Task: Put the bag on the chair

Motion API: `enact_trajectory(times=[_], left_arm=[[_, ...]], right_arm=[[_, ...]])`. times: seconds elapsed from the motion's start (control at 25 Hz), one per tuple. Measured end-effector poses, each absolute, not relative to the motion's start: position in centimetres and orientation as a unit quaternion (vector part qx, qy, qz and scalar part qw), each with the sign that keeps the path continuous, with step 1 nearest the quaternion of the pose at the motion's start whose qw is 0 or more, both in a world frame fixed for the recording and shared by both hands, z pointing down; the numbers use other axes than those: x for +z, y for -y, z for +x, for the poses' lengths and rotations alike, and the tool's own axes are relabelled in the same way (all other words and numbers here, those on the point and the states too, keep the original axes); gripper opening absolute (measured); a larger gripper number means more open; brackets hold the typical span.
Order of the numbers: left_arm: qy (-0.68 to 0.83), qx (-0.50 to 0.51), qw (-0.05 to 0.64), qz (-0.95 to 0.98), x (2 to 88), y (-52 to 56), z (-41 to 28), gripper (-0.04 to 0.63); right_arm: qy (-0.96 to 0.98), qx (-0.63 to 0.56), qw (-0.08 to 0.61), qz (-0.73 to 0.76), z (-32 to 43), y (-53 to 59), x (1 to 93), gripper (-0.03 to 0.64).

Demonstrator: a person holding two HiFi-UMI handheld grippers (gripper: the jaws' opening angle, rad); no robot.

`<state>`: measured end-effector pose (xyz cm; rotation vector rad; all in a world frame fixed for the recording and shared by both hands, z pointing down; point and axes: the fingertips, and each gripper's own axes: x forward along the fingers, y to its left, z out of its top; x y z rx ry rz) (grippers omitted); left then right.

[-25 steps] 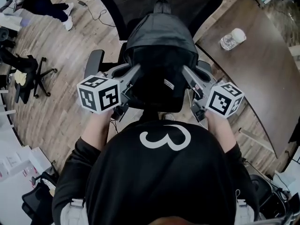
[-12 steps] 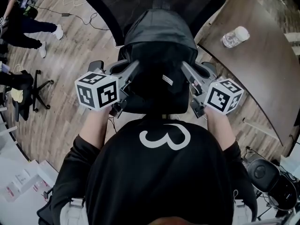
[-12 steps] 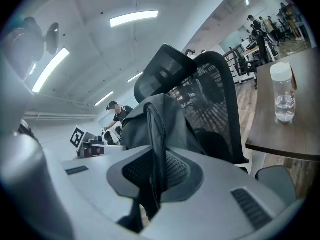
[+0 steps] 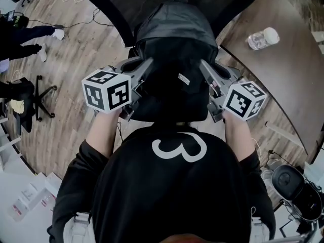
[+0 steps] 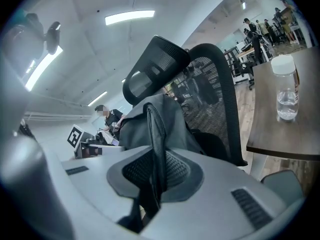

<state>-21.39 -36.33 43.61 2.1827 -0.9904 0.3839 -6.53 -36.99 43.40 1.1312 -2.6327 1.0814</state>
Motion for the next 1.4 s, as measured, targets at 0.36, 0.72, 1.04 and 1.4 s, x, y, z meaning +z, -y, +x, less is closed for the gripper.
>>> enact_trajectory(times=[0.36,0.72,1.04,1.4], left_arm=[[0.376,0.165,0.354,0.840,46.2,38.7,-21.4,0.040],[0.378,0.184,0.348,0.838,48.8,40.1,-21.5,0.040],[0.376,0.190,0.352,0.836,51.3,40.6,-22.5,0.040],[0.378,0.197,0.364,0.828,53.3,40.7,-22.6,0.041]], right_arm=[[0.853,0.357,0.051,0.377,-6.5,39.5,45.9,0.054],[0.840,0.374,0.067,0.387,-6.4,41.2,48.9,0.054],[0.832,0.385,0.083,0.391,-7.4,41.9,51.5,0.054],[0.826,0.393,0.097,0.392,-7.3,41.6,53.2,0.054]])
